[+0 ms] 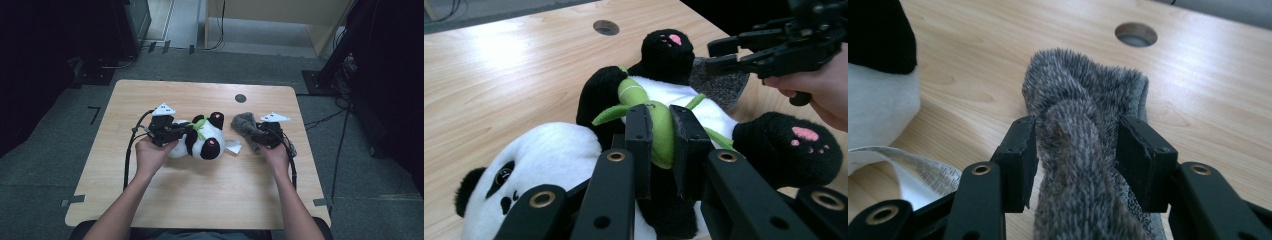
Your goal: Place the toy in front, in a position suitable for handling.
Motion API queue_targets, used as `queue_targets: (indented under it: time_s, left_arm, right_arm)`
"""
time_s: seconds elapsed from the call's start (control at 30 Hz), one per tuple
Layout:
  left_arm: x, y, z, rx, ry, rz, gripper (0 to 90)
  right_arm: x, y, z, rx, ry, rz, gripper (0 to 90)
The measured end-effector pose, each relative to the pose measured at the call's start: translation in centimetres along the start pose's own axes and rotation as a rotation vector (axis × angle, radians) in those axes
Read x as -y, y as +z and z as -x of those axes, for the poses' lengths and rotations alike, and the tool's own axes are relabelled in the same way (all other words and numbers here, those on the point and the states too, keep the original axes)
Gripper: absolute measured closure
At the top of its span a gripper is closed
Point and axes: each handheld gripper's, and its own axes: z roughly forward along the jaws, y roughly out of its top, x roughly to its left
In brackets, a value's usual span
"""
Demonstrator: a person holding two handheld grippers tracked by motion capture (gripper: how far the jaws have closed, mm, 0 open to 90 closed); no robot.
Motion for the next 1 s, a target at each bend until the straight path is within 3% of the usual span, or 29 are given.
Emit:
queue_targets:
  time_s: [0.5, 0.63, 0.77, 1.0]
  left_arm:
    - [1.4, 0.7, 0.0, 0.049, -0.003, -0.001, 76.1]
    - [1.4, 0.3, -0.2, 0.052, 0.004, 0.010, 67.0]
    - [1.5, 0.1, -0.3, 0.045, 0.022, 0.007, 62.3]
    - [1.5, -0.4, -0.9, 0.108, 0.021, 0.042, 48.3]
  right_arm:
    - [0.7, 2.5, 0.7, -0.005, 0.009, -0.102, 57.1]
    - [0.7, 2.5, 0.7, -0.016, 0.007, -0.118, 71.3]
    - [0.6, 2.3, 0.6, -0.014, 0.014, -0.118, 75.0]
    - [-0.2, 1.4, 0.6, -0.040, 0.051, -0.092, 75.5]
